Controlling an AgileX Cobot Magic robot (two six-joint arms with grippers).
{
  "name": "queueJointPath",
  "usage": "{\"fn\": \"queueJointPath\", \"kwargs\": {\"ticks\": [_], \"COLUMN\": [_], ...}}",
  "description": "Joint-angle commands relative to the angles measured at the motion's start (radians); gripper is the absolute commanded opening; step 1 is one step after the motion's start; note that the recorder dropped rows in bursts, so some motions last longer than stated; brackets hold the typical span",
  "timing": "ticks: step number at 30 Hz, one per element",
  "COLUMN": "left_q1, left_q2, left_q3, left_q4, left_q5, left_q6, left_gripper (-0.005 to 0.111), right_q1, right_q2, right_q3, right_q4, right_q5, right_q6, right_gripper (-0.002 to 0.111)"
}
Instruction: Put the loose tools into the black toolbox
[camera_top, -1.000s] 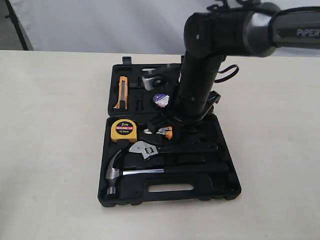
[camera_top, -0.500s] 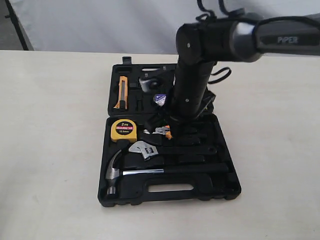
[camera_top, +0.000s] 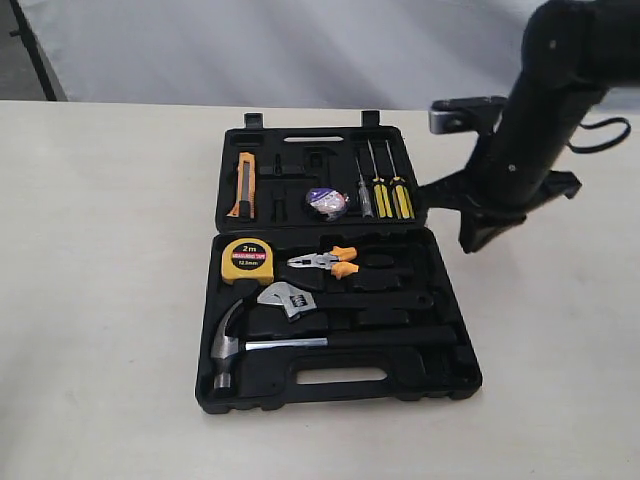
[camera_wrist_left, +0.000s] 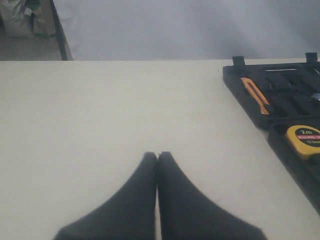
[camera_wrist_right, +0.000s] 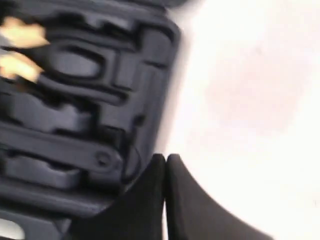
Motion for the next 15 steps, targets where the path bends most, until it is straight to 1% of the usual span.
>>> {"fn": "queueJointPath", "kwargs": {"ticks": [1, 4, 6, 8, 15], "left_q1": [0.003, 0.003, 0.003, 0.003, 0.003], "left_q2": [-0.008, -0.008, -0.008, -0.008, -0.008], "left_q3": [0.009, 0.009, 0.009, 0.009, 0.009], "left_q4": [-0.014, -0.014, -0.014, -0.014, -0.014], "left_q5": [-0.017, -0.017, -0.017, -0.017, -0.017], "left_q6": [-0.010, -0.010, -0.010, -0.010, -0.010], "left_gripper": [0.001, 0.001, 0.001, 0.001, 0.001], "right_q1": [-0.012, -0.010, -0.005, 0.005, 0.063], "right_q2": [-0.011, -0.011, -0.011, -0.011, -0.011], "right_q3": [0.126, 0.211, 0.239, 0.250, 0.250], "right_q4": [-0.019, -0.016, 0.009, 0.035, 0.037], "right_q5": [-0.086, -0.196, -0.232, -0.247, -0.252], "right_q6": [0.028, 0.057, 0.058, 0.040, 0.034], "right_gripper": [0.000, 0.000, 0.000, 0.000, 0.000]}}
